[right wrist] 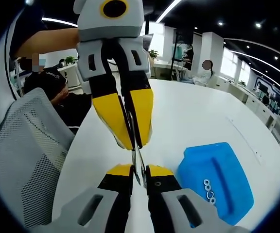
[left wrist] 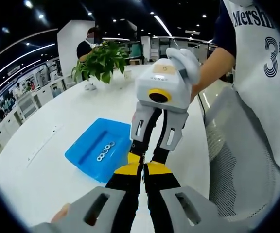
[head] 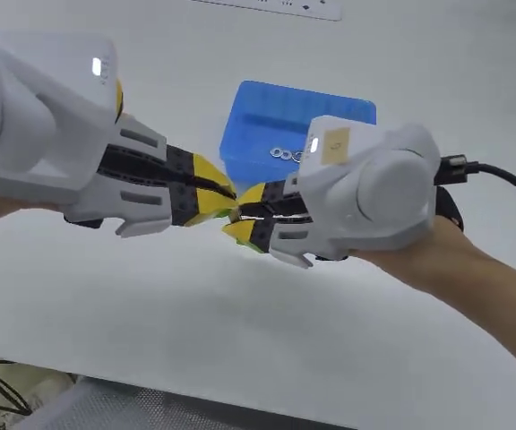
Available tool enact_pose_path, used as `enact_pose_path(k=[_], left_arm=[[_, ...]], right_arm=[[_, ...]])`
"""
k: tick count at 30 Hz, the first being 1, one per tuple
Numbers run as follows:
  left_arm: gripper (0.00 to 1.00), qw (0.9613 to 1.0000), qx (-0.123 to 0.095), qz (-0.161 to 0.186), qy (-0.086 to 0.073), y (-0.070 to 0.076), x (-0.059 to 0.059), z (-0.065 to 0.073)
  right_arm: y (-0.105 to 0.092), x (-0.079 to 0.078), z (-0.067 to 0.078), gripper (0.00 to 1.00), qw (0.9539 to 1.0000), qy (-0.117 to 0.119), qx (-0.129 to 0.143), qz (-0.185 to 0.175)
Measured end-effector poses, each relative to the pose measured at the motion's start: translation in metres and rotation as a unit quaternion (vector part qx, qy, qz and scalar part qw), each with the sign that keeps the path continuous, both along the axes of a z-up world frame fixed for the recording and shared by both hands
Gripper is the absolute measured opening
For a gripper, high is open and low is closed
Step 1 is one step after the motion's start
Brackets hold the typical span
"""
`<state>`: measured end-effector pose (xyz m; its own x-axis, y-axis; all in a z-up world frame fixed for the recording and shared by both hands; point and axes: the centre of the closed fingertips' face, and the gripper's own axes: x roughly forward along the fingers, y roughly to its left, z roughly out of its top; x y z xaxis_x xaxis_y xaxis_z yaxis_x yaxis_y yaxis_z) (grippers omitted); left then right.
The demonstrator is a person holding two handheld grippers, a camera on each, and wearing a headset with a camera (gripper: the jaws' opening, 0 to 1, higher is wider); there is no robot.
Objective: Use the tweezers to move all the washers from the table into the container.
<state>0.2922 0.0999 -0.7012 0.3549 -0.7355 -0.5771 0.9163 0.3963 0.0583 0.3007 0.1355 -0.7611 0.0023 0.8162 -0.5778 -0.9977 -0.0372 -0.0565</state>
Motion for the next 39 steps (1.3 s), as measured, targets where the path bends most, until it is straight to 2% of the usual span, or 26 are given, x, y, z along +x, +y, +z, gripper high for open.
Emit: enact_pose_path(k=[5,7,14,39], left_arm=[[0.07,1.0,-0.001,0.0,0.003,0.0,0.007,-0.005],[0.07,1.0,0.001,-0.002,0.006,0.0,0.008,-0.006],[0.07,0.9999,0.002,-0.007,0.011,-0.002,0.01,-0.01],[0.07,0.9998,-0.009,0.0,0.019,0.0,0.016,-0.015]], right_arm=[[0.0,0.005,-0.005,0.12,1.0,0.002,-0.004,-0.001],[0.0,0.006,-0.007,0.12,0.9999,0.01,-0.004,-0.005],[0.001,0.005,-0.011,0.12,0.9998,0.019,-0.005,-0.006],[0.001,0.006,-0.015,0.11,0.9997,0.021,-0.005,-0.013]])
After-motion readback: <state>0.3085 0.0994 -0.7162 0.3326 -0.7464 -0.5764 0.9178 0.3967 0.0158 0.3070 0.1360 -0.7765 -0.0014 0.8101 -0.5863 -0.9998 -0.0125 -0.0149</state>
